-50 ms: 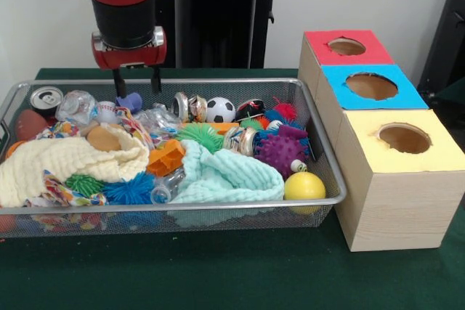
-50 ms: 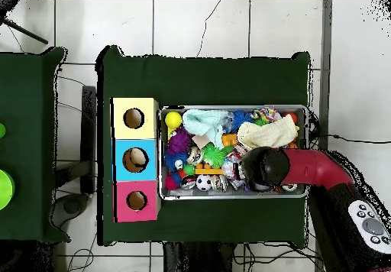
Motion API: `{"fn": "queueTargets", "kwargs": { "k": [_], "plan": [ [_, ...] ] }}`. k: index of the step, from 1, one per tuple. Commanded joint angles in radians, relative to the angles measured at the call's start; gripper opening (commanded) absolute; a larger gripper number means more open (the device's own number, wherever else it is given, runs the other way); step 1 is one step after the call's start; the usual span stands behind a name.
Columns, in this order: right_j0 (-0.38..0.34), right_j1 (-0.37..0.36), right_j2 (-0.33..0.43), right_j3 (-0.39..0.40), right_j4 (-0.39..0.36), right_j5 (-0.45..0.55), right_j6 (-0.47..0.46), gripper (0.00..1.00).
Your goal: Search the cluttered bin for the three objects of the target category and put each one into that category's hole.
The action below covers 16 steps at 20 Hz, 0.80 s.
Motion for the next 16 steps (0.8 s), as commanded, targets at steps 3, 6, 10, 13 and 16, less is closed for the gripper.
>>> {"fn": "queueTargets", "kwargs": {
  "k": [3,6,10,13,16],
  "plan": [
    [-0.006,0.115,-0.058,0.029,0.017,-0.05,0.11,1.0],
    [-0.006,0.132,-0.07,0.065,0.028,-0.091,0.143,1.0],
    [-0.009,0.162,-0.074,0.079,0.04,-0.151,0.165,1.0],
    [0.004,0.178,-0.091,0.076,0.064,-0.174,0.19,1.0],
    [0.034,0.156,-0.142,0.098,0.121,-0.16,0.273,1.0]
  ]
}}
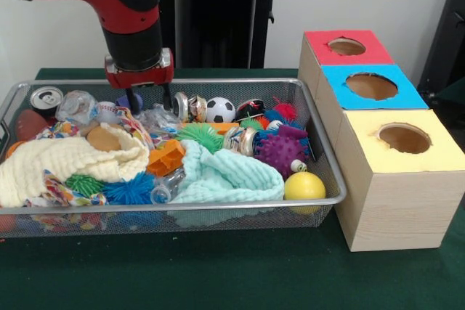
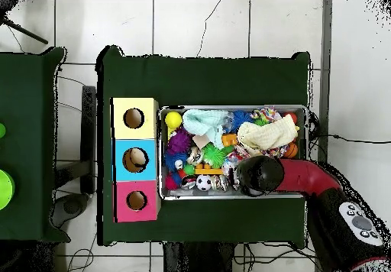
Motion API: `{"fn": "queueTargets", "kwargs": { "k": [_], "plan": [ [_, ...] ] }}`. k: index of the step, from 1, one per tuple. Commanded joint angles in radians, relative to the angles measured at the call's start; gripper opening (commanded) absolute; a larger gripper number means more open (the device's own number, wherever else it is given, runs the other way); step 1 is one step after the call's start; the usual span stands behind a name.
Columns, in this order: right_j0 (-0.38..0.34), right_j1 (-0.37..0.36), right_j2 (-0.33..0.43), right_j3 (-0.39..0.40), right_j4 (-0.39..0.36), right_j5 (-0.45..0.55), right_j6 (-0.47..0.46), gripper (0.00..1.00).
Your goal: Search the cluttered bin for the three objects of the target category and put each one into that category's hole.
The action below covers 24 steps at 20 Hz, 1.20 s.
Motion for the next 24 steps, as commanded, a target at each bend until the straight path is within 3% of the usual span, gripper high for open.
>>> {"fn": "queueTargets", "kwargs": {
  "k": [1,9,12,18,24],
  "plan": [
    [0.047,0.043,-0.108,0.089,0.093,-0.019,0.299,1.0],
    [0.115,-0.022,-0.238,0.16,0.248,-0.023,0.434,1.0],
    [0.123,-0.012,-0.256,0.172,0.282,-0.029,0.417,1.0],
    [0.126,0.027,-0.259,0.21,0.346,-0.143,0.438,1.0],
    [0.157,0.043,-0.282,0.177,0.405,-0.143,0.431,1.0]
  ]
}}
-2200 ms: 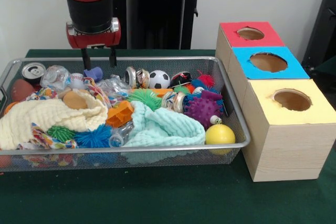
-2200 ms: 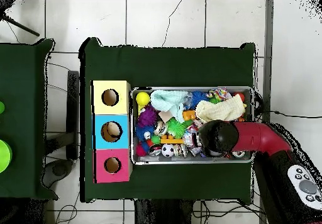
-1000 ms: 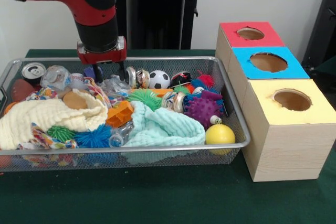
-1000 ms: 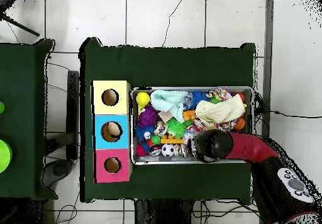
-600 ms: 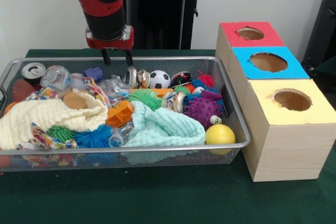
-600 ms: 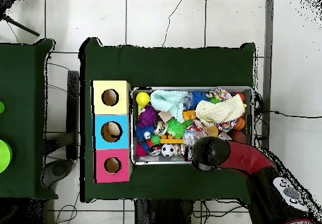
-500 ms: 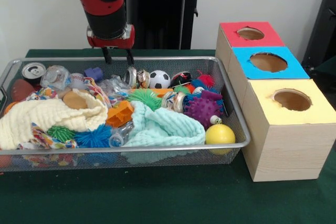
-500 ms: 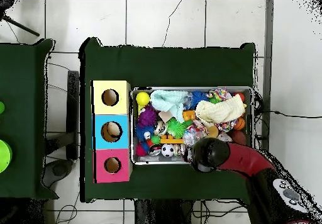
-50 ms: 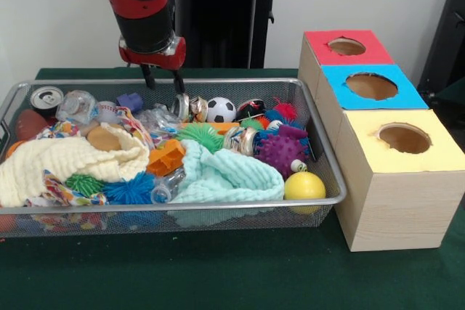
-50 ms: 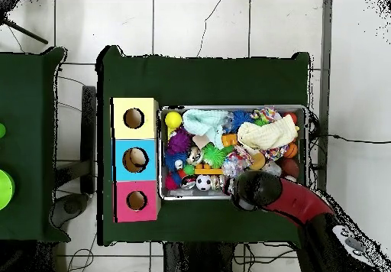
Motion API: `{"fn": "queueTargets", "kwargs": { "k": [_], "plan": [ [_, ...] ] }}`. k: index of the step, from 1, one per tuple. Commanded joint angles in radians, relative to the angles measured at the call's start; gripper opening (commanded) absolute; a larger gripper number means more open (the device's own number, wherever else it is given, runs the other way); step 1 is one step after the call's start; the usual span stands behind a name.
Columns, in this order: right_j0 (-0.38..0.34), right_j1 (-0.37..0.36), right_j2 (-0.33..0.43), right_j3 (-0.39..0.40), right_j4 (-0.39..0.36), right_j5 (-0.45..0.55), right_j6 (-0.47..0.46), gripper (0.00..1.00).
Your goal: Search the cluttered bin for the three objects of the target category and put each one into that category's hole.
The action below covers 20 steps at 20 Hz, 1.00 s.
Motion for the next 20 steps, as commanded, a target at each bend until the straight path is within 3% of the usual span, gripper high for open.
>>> {"fn": "queueTargets", "kwargs": {
  "k": [1,9,20],
  "plan": [
    [0.034,0.064,-0.031,0.042,0.079,-0.022,0.259,1.0],
    [-0.001,0.123,0.028,-0.013,0.133,-0.064,0.166,1.0],
    [0.027,0.088,0.05,-0.063,0.103,-0.012,0.086,1.0]
  ]
}}
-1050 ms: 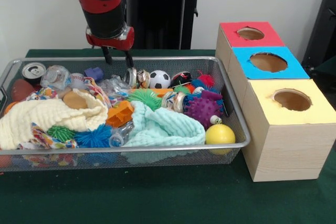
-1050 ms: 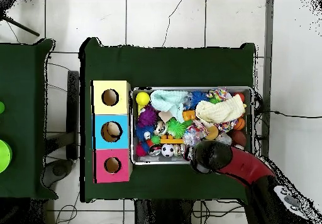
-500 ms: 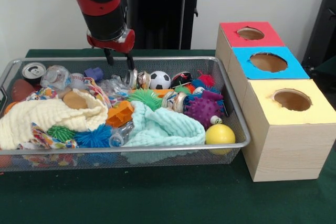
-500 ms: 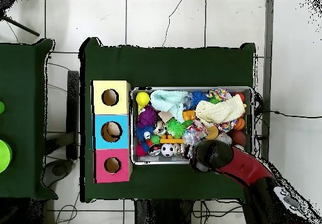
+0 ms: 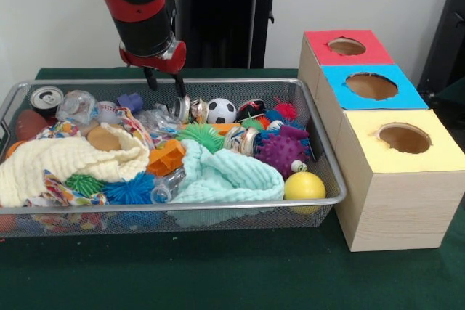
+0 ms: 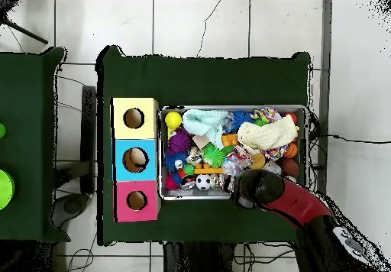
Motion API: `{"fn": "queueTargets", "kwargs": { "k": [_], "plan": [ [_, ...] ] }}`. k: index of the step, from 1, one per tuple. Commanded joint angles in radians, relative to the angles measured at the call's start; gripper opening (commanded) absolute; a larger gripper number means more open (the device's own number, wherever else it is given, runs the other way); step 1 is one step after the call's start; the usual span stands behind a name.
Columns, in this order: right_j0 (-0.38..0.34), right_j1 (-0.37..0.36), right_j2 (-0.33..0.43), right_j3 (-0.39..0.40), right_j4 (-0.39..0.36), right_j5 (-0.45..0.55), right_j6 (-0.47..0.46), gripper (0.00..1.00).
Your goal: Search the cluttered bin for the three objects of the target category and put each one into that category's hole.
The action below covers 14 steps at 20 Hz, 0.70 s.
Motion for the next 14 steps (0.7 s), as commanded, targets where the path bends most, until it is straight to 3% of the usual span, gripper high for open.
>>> {"fn": "queueTargets", "kwargs": {
  "k": [1,14],
  "plan": [
    [0.019,0.073,0.074,-0.069,0.015,-0.001,0.083,1.0],
    [0.025,0.126,0.103,-0.193,-0.062,0.078,-0.06,1.0]
  ]
}}
